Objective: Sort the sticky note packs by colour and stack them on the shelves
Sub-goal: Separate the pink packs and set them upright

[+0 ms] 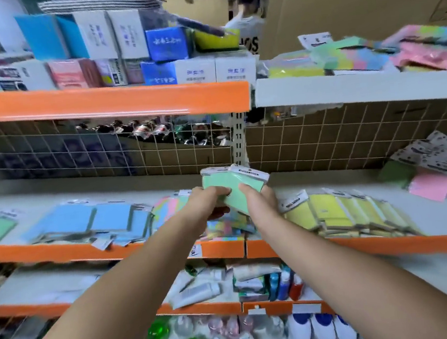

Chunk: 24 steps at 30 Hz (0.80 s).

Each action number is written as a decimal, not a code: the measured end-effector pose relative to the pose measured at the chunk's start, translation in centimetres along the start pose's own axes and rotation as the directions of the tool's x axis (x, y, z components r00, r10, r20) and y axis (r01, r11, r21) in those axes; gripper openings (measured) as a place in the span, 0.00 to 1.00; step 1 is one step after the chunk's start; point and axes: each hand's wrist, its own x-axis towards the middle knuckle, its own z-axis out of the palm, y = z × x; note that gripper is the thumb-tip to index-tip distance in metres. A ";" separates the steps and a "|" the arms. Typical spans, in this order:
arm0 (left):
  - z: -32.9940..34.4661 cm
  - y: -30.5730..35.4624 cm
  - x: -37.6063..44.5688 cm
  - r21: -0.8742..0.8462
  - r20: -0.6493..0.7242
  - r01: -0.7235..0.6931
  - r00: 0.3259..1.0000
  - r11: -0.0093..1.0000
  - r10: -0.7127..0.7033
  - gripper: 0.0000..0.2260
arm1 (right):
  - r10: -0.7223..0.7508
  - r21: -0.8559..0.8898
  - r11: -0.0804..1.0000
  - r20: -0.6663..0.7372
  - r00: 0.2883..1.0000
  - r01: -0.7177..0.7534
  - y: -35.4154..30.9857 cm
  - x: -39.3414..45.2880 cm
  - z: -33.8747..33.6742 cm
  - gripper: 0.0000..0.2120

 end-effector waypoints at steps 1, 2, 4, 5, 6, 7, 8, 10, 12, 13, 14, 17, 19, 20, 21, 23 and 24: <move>-1.0 -0.1 -0.1 -0.002 -0.007 0.004 1.000 1.000 -0.004 0.14 | -0.005 0.006 1.000 0.008 1.000 0.005 0.0 -0.4 1.0 0.15; -1.9 -0.2 -0.2 -0.014 -0.014 0.005 1.000 1.000 -0.005 0.12 | -0.013 0.010 1.000 0.016 1.000 0.013 -0.1 -0.9 2.0 0.15; -3.6 -0.4 -0.3 -0.058 -0.038 0.003 0.999 0.998 -0.006 0.09 | -0.015 0.015 1.000 0.016 1.000 0.014 0.1 -1.6 4.1 0.20; -4.3 -0.5 -0.3 -0.077 -0.047 0.004 0.999 0.997 -0.008 0.08 | -0.013 0.015 1.000 0.015 1.000 0.012 0.3 -1.7 5.0 0.24; -4.9 -0.6 -0.1 -0.089 -0.052 0.006 0.999 0.996 -0.010 0.08 | -0.008 0.009 1.000 0.014 1.000 0.008 0.3 -1.8 5.7 0.26; -5.5 -0.7 0.2 -0.093 -0.057 0.007 0.998 0.996 -0.012 0.08 | -0.004 -0.005 1.000 0.014 1.000 0.004 0.1 -2.1 6.3 0.25; -6.0 -0.7 0.4 -0.092 -0.064 0.008 0.998 0.996 -0.014 0.09 | -0.002 -0.019 1.000 0.011 1.000 0.002 -0.2 -2.2 6.7 0.21; -7.0 -0.7 0.8 -0.101 -0.087 0.007 0.996 0.995 -0.016 0.09 | -0.003 -0.030 1.000 0.023 1.000 0.003 -0.3 -1.8 7.4 0.14; -7.7 -0.5 1.0 -0.117 -0.102 -0.003 0.995 0.993 -0.009 0.07 | -0.010 -0.011 1.000 0.035 0.999 0.010 -0.5 -1.6 8.3 0.13; -8.1 -0.5 1.1 -0.126 -0.110 -0.006 0.994 0.992 -0.008 0.07 | -0.022 -0.018 1.000 0.041 0.999 0.023 -0.6 -1.5 8.9 0.13; -8.6 -0.5 1.3 -0.132 -0.123 -0.007 0.992 0.991 -0.009 0.07 | -0.031 -0.027 0.999 0.047 0.998 0.032 -0.7 -1.4 9.6 0.13; -10.1 -0.4 2.2 -0.139 -0.157 -0.005 0.987 0.990 -0.017 0.10 | -0.041 -0.022 0.999 0.065 0.997 0.042 -0.9 -1.2 12.0 0.14; -11.1 -0.3 3.0 -0.131 -0.186 -0.006 0.982 0.991 -0.018 0.09 | -0.047 -0.034 0.998 0.095 0.994 0.051 -1.1 -0.8 13.3 0.17; -11.6 -0.3 3.3 -0.130 -0.198 -0.009 0.980 0.991 -0.017 0.09 | -0.046 -0.037 0.998 0.107 0.993 0.050 -1.1 -0.5 13.9 0.17; -12.0 -0.2 3.6 -0.135 -0.204 -0.010 0.979 0.991 -0.018 0.10 | -0.042 -0.040 0.998 0.121 0.992 0.047 -1.1 -0.1 14.4 0.15; -12.9 -0.3 4.1 -0.149 -0.216 -0.010 0.976 0.989 -0.023 0.09 | -0.041 -0.041 0.998 0.160 0.986 0.048 -1.1 0.4 15.4 0.14; -13.4 -0.4 4.3 -0.159 -0.224 -0.009 0.974 0.987 -0.027 0.08 | -0.044 -0.040 0.998 0.176 0.983 0.052 -1.1 0.5 15.9 0.14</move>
